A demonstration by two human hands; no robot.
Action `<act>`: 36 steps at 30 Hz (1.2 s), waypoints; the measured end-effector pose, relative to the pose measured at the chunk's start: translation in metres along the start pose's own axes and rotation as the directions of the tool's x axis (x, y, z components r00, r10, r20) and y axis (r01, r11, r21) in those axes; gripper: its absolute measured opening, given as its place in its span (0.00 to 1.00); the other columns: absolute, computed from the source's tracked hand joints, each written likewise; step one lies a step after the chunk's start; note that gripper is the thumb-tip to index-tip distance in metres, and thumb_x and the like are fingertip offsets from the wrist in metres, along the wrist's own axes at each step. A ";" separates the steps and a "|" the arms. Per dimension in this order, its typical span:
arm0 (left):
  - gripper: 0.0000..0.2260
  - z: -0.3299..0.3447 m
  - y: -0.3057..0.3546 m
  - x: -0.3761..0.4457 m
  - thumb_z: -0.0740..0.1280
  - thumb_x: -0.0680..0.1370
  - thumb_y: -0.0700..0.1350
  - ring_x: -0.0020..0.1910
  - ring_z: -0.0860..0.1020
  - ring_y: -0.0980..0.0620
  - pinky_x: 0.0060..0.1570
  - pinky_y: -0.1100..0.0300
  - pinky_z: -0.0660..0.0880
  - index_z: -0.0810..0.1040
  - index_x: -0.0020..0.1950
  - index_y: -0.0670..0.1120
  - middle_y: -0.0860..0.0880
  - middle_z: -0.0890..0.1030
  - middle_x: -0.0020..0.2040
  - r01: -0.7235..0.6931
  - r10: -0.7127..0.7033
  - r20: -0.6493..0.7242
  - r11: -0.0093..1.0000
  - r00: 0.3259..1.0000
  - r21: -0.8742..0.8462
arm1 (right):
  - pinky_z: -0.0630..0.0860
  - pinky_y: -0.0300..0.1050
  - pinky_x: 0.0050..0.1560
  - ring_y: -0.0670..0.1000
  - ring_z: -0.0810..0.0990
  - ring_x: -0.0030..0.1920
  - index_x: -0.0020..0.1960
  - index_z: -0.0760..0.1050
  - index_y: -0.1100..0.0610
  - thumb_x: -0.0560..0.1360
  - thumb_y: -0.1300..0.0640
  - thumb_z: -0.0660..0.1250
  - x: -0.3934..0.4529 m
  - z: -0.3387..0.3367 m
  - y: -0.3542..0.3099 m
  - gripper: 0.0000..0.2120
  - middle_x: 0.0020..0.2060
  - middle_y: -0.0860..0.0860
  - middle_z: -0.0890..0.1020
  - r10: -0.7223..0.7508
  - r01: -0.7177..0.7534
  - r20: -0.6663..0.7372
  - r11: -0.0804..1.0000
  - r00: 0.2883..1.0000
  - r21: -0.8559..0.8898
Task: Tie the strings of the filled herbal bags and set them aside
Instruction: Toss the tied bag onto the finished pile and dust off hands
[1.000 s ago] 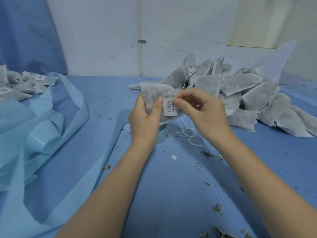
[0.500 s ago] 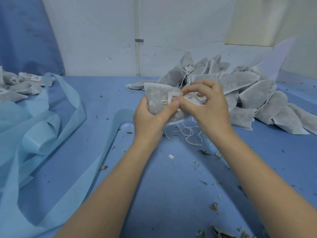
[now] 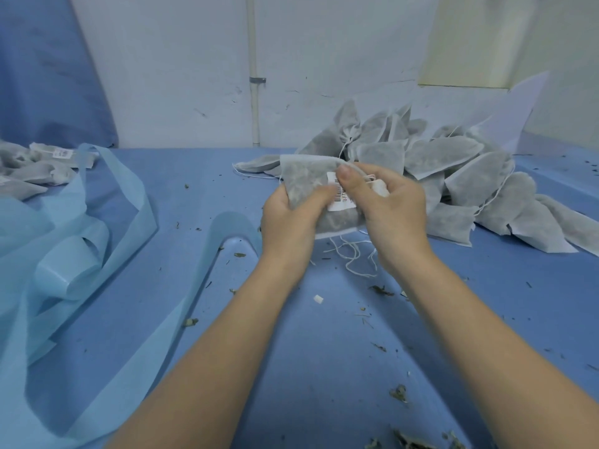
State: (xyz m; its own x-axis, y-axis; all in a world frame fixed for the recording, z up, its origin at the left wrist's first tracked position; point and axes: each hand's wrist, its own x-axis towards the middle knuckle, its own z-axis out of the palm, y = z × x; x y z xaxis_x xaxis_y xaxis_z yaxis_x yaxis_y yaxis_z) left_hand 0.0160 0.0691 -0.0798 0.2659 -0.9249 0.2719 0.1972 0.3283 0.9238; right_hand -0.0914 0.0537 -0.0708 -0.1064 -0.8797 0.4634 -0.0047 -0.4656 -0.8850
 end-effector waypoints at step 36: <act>0.12 0.023 0.003 -0.005 0.53 0.81 0.43 0.49 0.77 0.42 0.32 0.65 0.66 0.75 0.48 0.42 0.43 0.79 0.45 0.192 -0.150 -0.122 0.837 0.981 0.512 | 0.73 0.33 0.38 0.45 0.77 0.34 0.44 0.80 0.56 0.78 0.60 0.64 0.017 0.050 -0.030 0.07 0.38 0.51 0.83 0.313 -0.375 0.314 0.913 0.896 0.161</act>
State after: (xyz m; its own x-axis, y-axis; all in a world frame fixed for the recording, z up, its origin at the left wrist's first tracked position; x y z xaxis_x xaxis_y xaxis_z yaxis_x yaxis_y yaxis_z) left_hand -0.0060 0.0703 -0.0724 0.3468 -0.9331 0.0955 -0.2670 -0.0006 0.9637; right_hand -0.0430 0.0481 -0.0338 0.2158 -0.9645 0.1523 0.1956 -0.1101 -0.9745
